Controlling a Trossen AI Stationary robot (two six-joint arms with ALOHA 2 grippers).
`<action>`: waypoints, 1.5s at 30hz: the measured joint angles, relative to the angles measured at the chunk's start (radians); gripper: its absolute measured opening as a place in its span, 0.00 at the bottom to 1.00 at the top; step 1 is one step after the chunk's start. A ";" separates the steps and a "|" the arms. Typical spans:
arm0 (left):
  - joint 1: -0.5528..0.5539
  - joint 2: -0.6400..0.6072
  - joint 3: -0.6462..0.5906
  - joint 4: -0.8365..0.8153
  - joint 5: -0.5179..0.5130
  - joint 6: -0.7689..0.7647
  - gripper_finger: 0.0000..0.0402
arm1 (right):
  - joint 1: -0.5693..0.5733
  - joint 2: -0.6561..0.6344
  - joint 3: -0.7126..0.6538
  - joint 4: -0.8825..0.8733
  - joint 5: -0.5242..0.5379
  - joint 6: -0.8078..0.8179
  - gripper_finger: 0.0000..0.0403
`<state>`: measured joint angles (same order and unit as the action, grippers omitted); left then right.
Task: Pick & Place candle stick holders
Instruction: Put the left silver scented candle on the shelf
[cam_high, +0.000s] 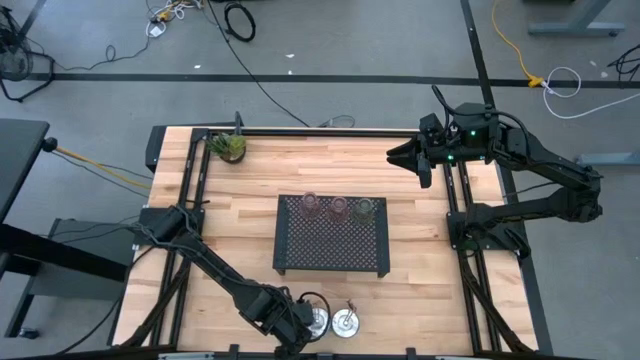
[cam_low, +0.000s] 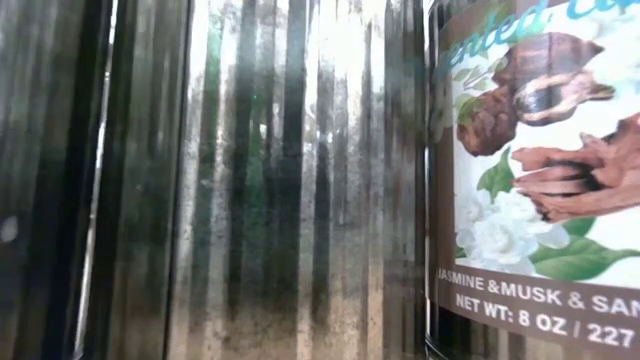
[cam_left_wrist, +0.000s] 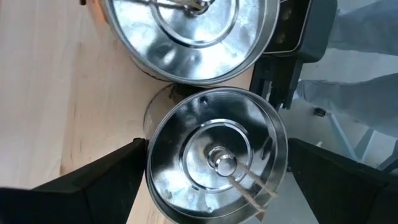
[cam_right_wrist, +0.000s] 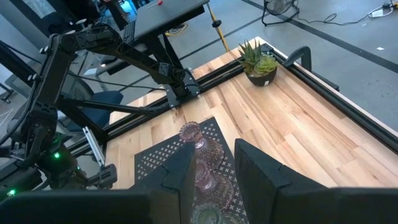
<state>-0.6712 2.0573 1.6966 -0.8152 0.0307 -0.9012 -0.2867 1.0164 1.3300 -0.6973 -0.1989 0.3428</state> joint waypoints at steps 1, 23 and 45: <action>-0.001 0.000 0.000 0.001 -0.001 0.000 0.96 | 0.000 0.000 0.000 0.000 0.000 0.000 0.28; -0.006 0.004 0.002 -0.039 -0.081 -0.004 0.96 | 0.000 0.000 0.000 -0.009 0.000 0.000 0.28; -0.005 0.049 0.000 -0.043 -0.081 -0.018 0.96 | 0.000 0.000 0.000 -0.016 0.000 0.000 0.28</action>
<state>-0.6765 2.1067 1.6970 -0.8582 -0.0501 -0.9196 -0.2866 1.0164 1.3300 -0.7132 -0.1993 0.3428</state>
